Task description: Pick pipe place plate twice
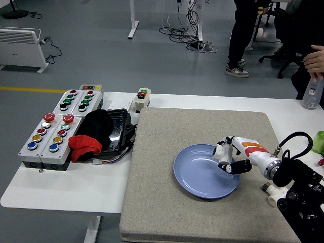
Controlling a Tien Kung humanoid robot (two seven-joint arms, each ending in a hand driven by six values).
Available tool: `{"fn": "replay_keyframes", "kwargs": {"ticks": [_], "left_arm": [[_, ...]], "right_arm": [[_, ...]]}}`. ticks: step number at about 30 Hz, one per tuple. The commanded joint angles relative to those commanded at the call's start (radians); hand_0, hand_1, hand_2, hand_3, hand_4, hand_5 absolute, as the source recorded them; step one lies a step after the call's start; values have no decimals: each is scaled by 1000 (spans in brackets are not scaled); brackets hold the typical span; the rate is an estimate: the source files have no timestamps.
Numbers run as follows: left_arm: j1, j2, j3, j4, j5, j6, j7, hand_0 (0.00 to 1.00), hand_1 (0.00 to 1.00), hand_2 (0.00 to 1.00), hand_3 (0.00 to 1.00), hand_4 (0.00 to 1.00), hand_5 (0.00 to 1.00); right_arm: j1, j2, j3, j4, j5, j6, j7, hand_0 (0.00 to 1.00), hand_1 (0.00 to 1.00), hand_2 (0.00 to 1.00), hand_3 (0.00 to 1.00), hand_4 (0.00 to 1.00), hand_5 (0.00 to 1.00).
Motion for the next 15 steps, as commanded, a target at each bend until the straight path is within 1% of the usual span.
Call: {"fn": "replay_keyframes", "kwargs": {"ticks": [3, 4, 8, 9, 10, 15], "left_arm": [[0, 0, 0, 0, 1, 0, 0, 626, 586, 523, 577, 204, 998], [0, 0, -1, 0, 3, 0, 1, 626, 586, 521, 576, 204, 998], [0, 0, -3, 0, 6, -1, 2, 626, 586, 521, 576, 204, 998], [1, 0, -4, 0, 7, -1, 3, 626, 586, 521, 576, 204, 998], [1, 0, -4, 0, 7, -1, 3, 626, 586, 521, 576, 204, 998], [1, -1, -4, 0, 6, -1, 3, 626, 586, 521, 576, 204, 998]], "right_arm": [[-1, -2, -8, -7, -5, 5, 0, 676, 671, 673, 750, 585, 326], [-3, -3, -11, -8, -12, 17, -2, 853, 776, 825, 803, 624, 361], [-6, -3, -15, -9, -15, 22, 9, 853, 776, 825, 803, 624, 361], [-8, -3, -16, -9, -12, 21, 21, 853, 776, 825, 803, 624, 361], [-9, -3, -16, -10, -2, 18, 31, 998, 913, 998, 959, 798, 511], [-11, -2, -15, -13, 19, 4, 66, 998, 913, 998, 959, 798, 511]]}}
